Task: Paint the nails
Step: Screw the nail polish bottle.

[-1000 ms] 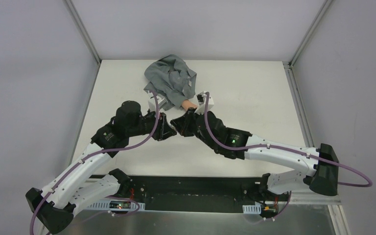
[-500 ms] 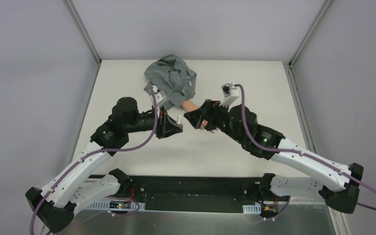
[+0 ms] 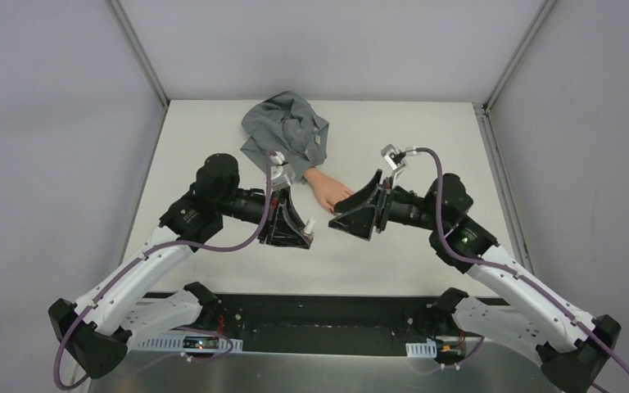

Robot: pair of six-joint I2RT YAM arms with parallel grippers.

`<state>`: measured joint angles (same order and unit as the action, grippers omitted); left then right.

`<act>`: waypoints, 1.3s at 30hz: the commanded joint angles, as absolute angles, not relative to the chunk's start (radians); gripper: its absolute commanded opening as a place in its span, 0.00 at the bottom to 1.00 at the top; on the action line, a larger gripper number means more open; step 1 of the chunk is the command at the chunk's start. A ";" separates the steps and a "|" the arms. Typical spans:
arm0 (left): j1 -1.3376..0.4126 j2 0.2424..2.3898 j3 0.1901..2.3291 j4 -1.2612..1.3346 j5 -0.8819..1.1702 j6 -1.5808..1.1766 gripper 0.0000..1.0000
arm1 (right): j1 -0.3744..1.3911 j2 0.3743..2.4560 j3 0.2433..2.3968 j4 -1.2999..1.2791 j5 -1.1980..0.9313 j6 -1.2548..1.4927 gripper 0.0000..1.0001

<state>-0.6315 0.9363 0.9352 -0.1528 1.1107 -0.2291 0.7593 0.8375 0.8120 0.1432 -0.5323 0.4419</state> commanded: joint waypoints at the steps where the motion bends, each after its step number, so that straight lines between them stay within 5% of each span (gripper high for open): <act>1: -0.665 0.955 0.988 -0.101 1.284 -0.240 0.00 | 0.758 0.884 0.826 0.445 -0.900 0.522 0.85; 8: -0.699 0.975 0.988 -0.101 1.295 -0.244 0.00 | 0.798 0.982 0.843 0.631 -0.977 0.603 0.79; 28: -0.706 0.976 0.988 -0.101 1.275 -0.249 0.00 | 0.912 1.045 0.920 0.407 -0.869 0.423 0.54; 33: -0.706 0.975 0.987 -0.101 1.267 -0.247 0.00 | 0.925 1.046 0.925 0.361 -0.843 0.397 0.37; 39: -0.706 0.955 0.974 -0.100 1.201 -0.234 0.00 | 0.931 1.041 0.919 0.300 -0.777 0.384 0.00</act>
<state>-0.7010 0.9806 0.9516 -0.1600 1.2430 -0.2764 0.9146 1.0492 0.8776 0.3424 -0.8093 0.3794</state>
